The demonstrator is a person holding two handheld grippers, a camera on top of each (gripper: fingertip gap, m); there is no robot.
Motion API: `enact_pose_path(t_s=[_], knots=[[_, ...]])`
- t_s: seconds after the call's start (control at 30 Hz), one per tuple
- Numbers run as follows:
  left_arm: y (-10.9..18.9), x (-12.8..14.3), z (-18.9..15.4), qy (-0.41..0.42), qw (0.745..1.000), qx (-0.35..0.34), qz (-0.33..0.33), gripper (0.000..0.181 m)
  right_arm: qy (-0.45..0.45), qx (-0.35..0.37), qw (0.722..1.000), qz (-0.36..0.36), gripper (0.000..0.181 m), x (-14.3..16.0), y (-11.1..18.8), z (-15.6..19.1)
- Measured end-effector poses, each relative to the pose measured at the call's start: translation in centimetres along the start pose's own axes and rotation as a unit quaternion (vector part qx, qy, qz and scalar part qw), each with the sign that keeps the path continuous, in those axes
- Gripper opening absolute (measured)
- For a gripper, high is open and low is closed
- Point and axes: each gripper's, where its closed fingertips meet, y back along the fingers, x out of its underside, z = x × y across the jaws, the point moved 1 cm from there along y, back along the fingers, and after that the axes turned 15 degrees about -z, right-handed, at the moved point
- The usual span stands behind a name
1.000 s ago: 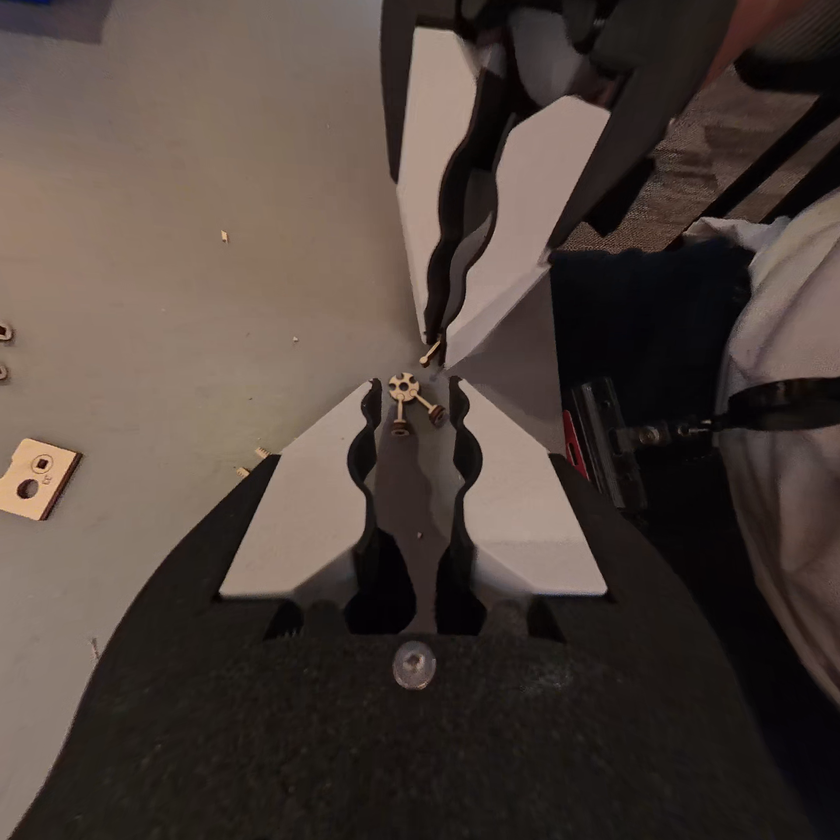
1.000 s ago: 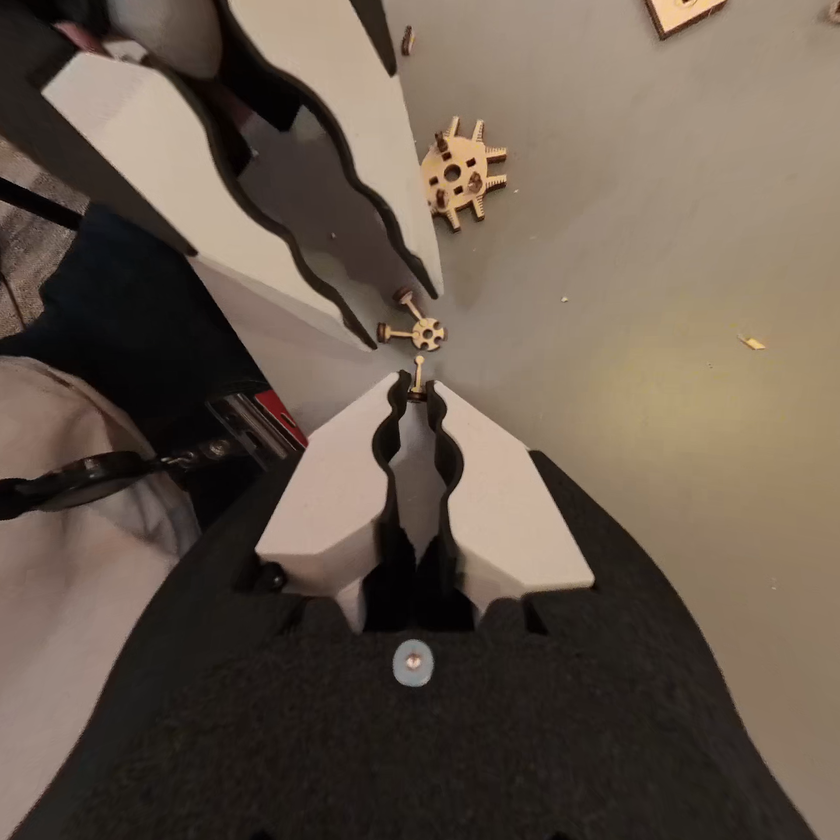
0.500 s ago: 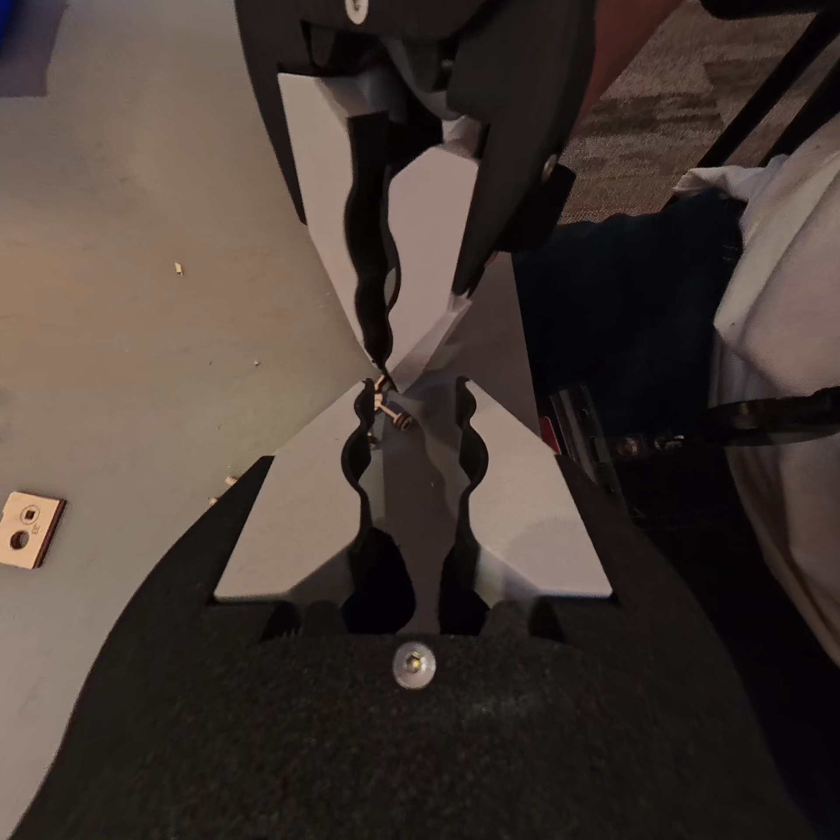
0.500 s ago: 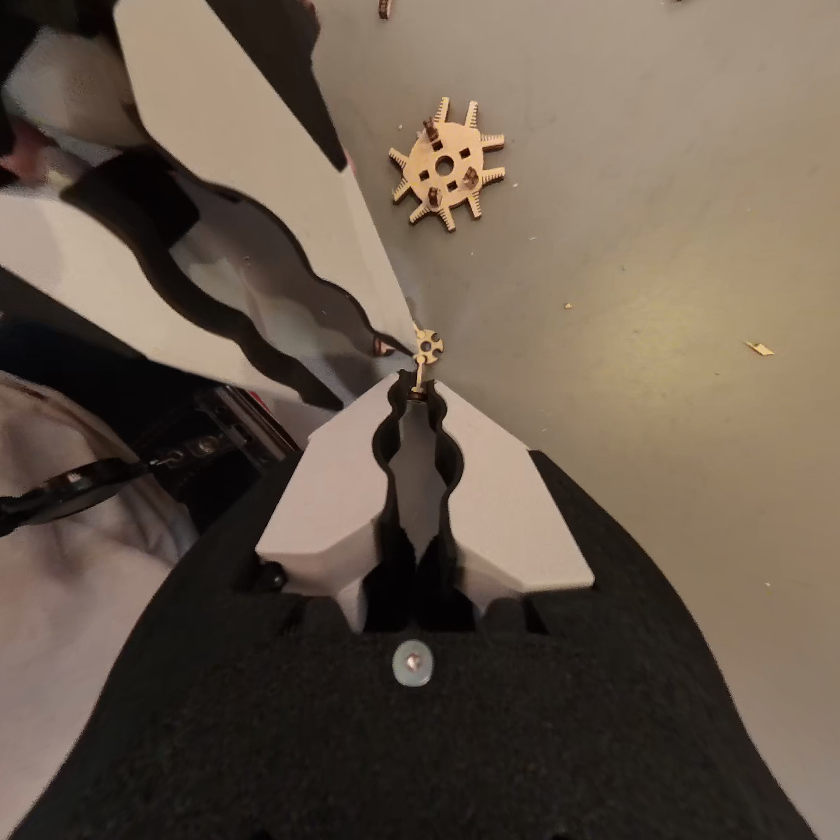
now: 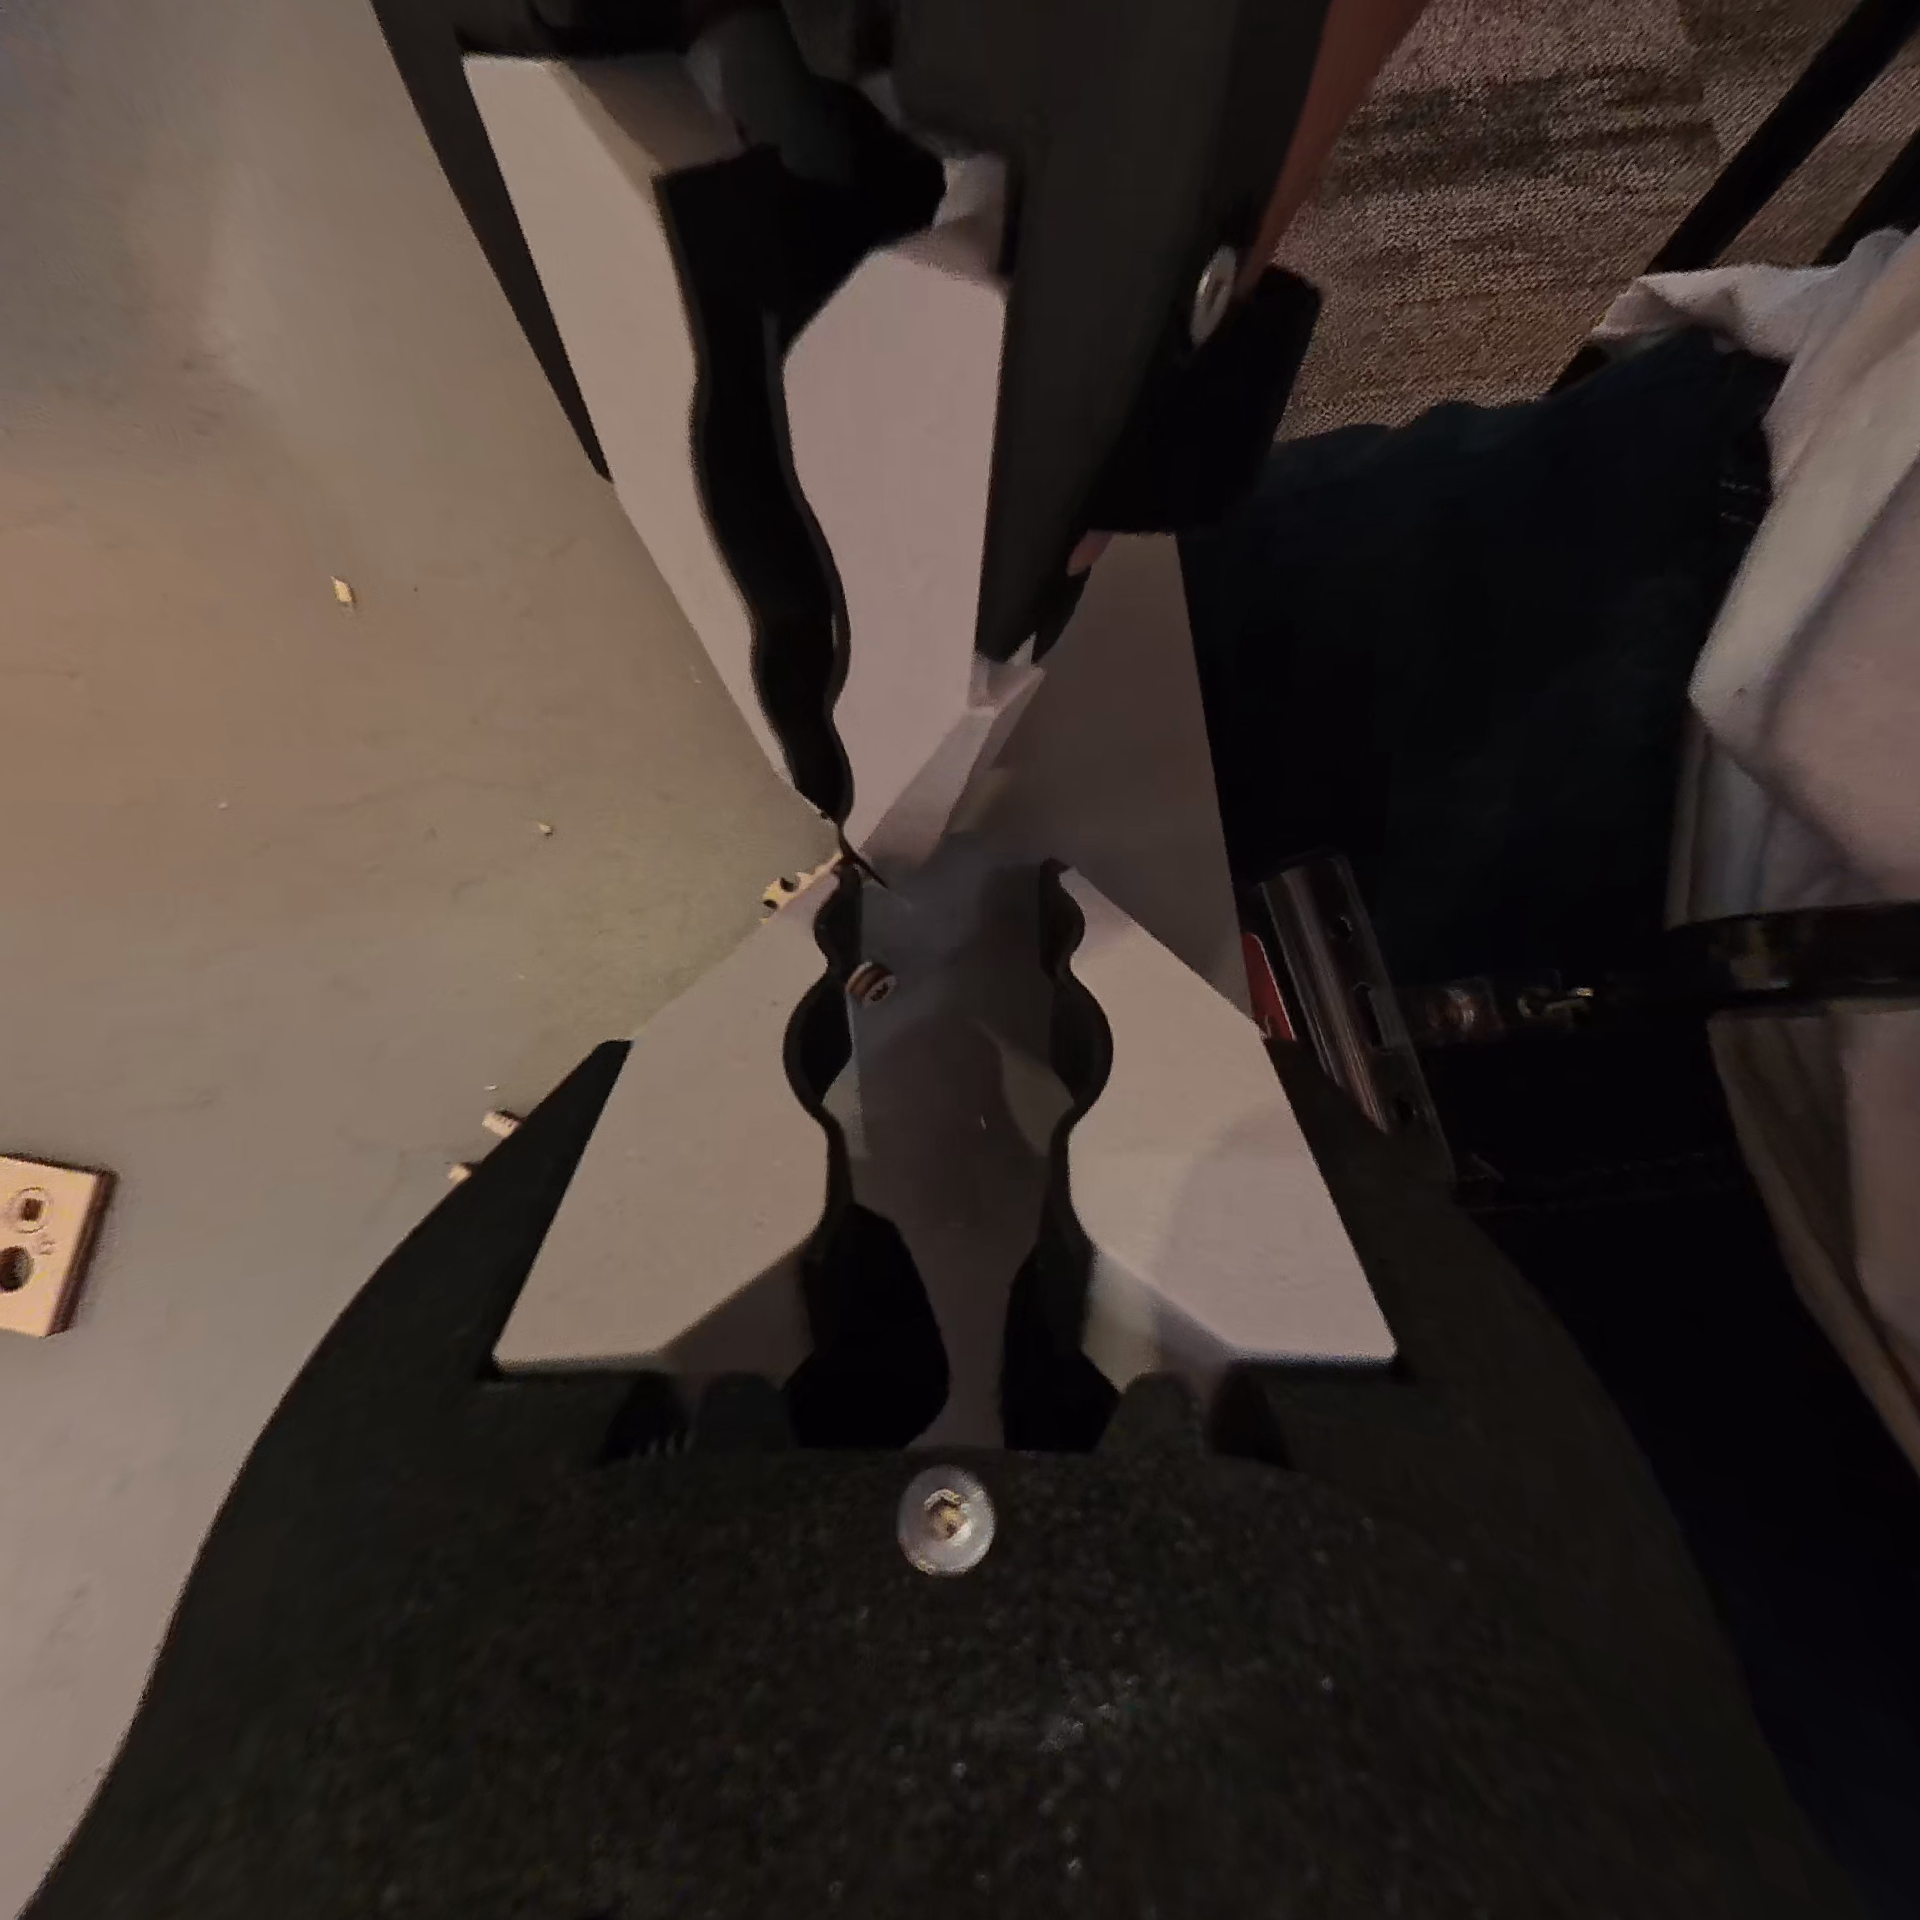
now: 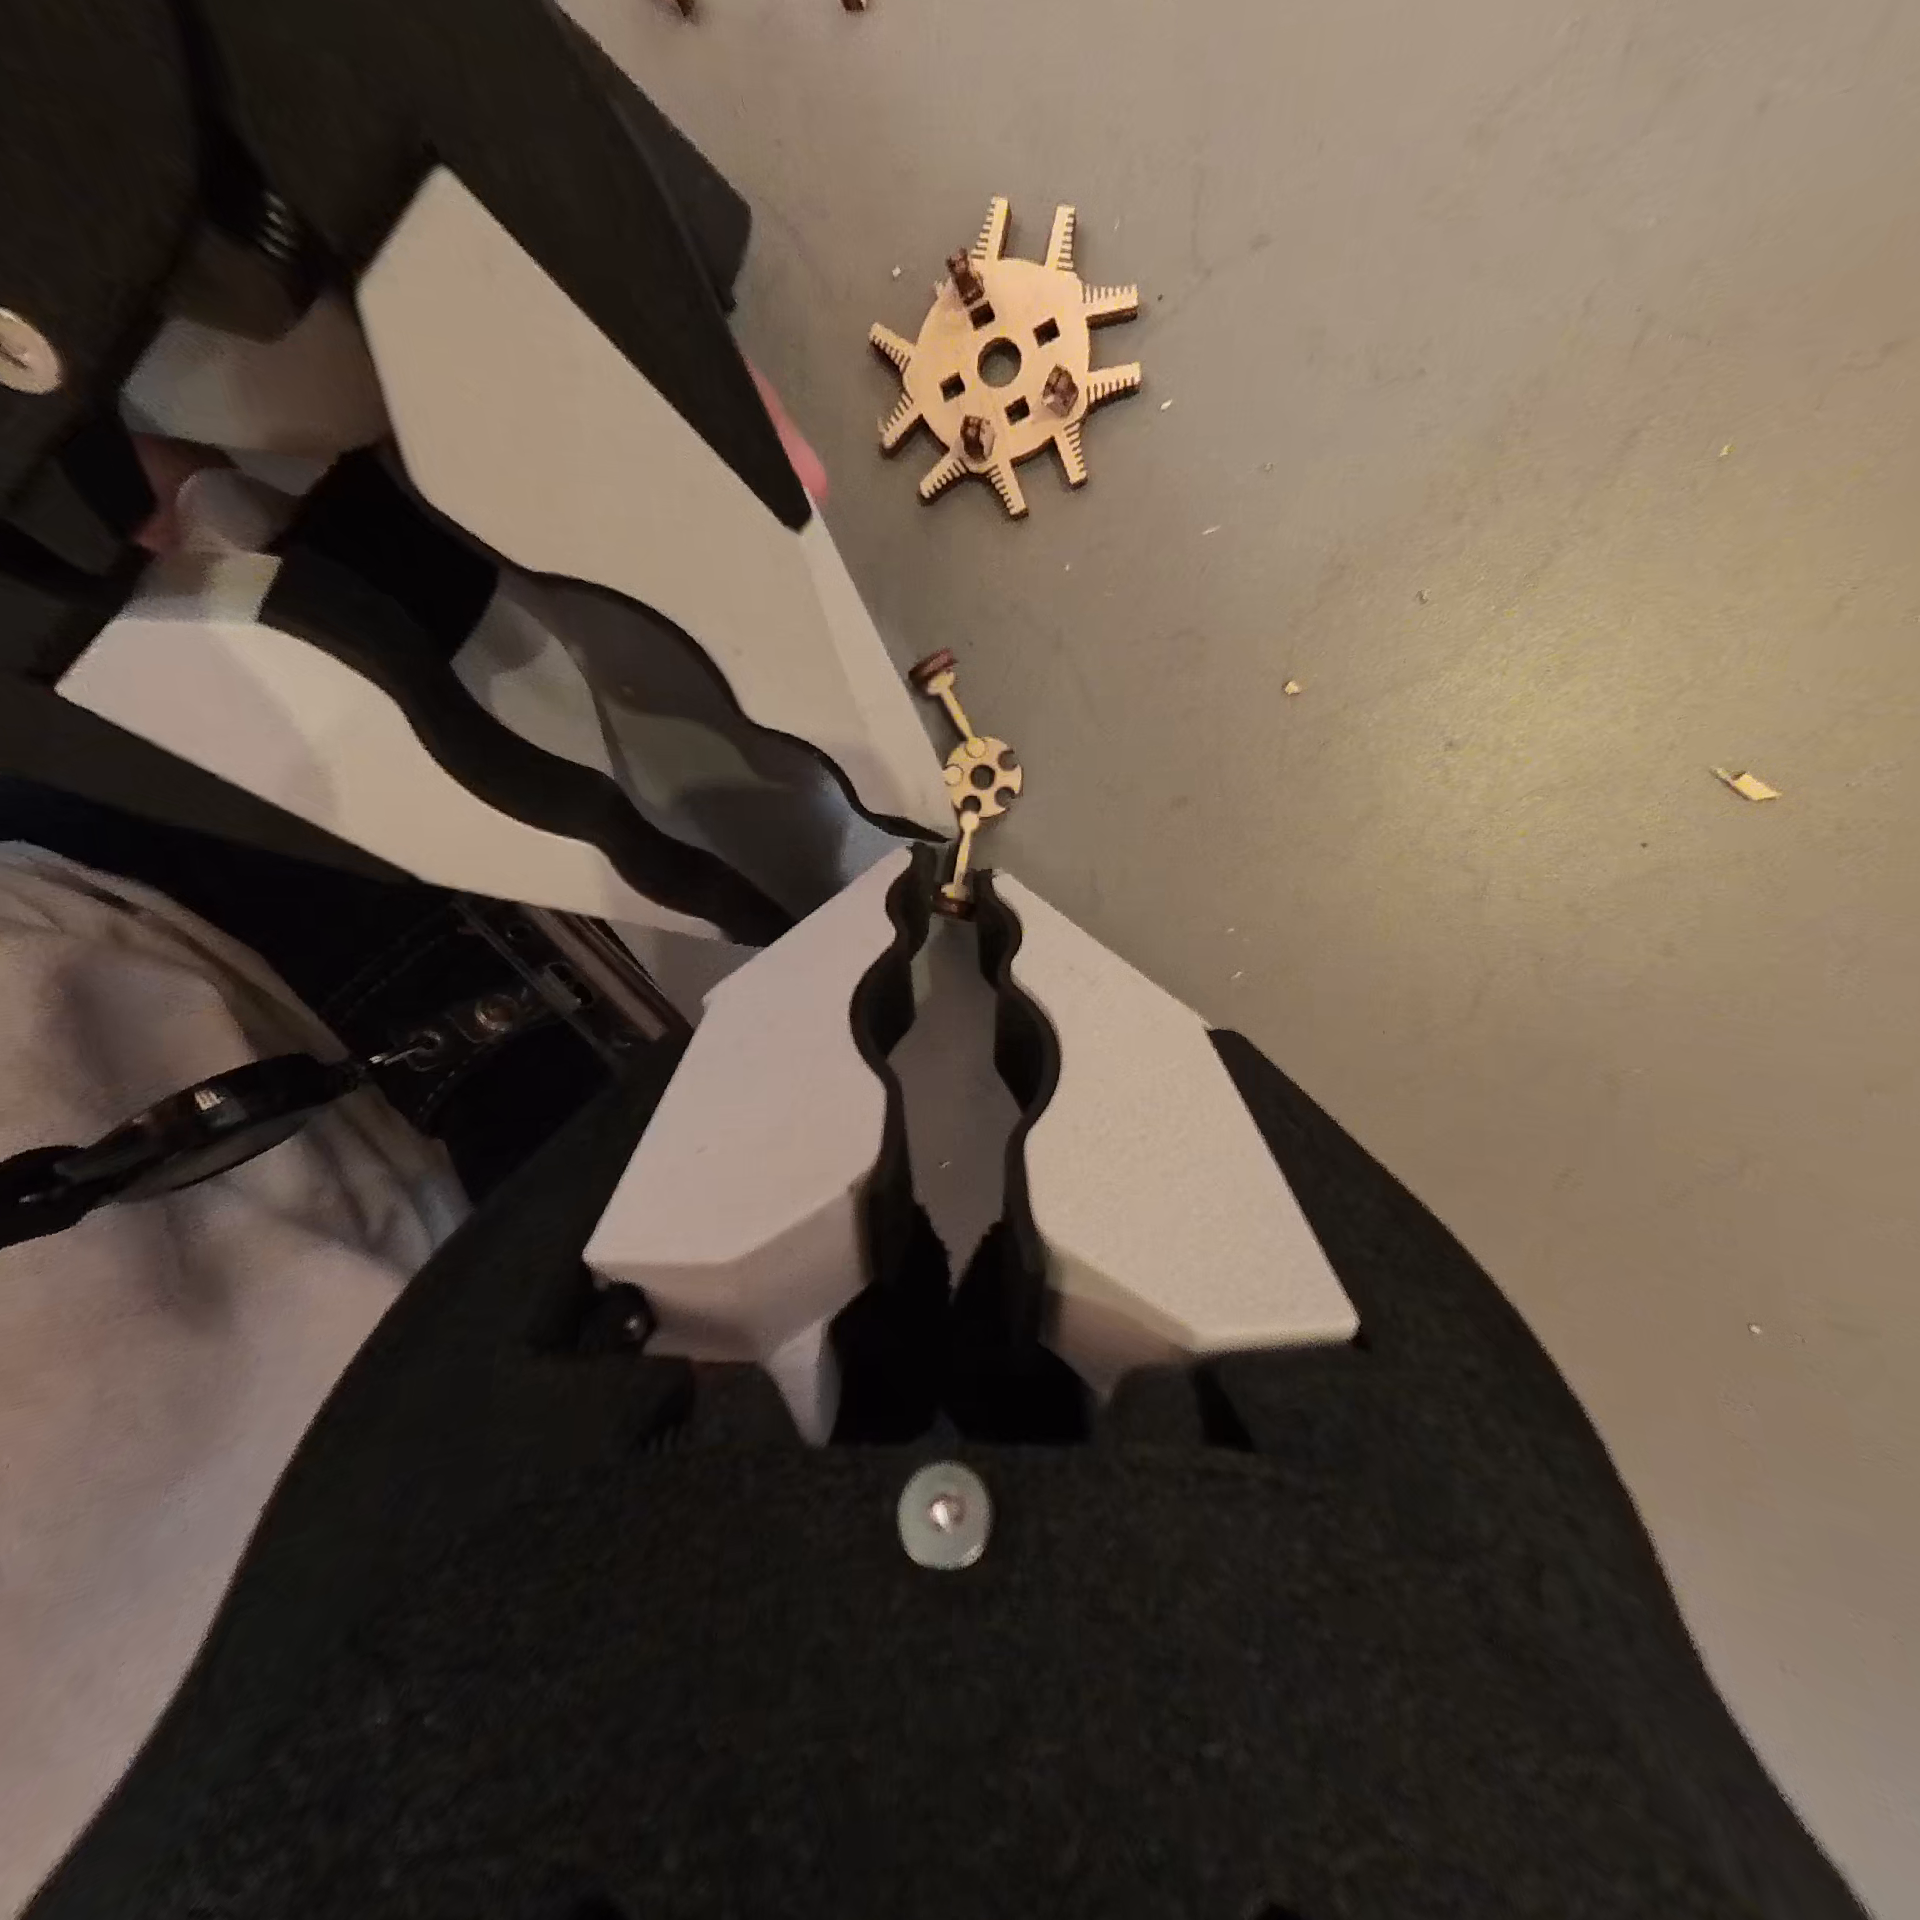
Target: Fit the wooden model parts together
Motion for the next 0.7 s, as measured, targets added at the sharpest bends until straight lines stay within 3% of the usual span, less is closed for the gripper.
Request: enact_pose_path(t_s=[0.7], knots=[[0.5,0.03,0.64,0.011,1.0,-0.013,0.001,0.045,-0.002,0.005,1.0,0.014,0.007,-0.24,-0.12,-0.16]])
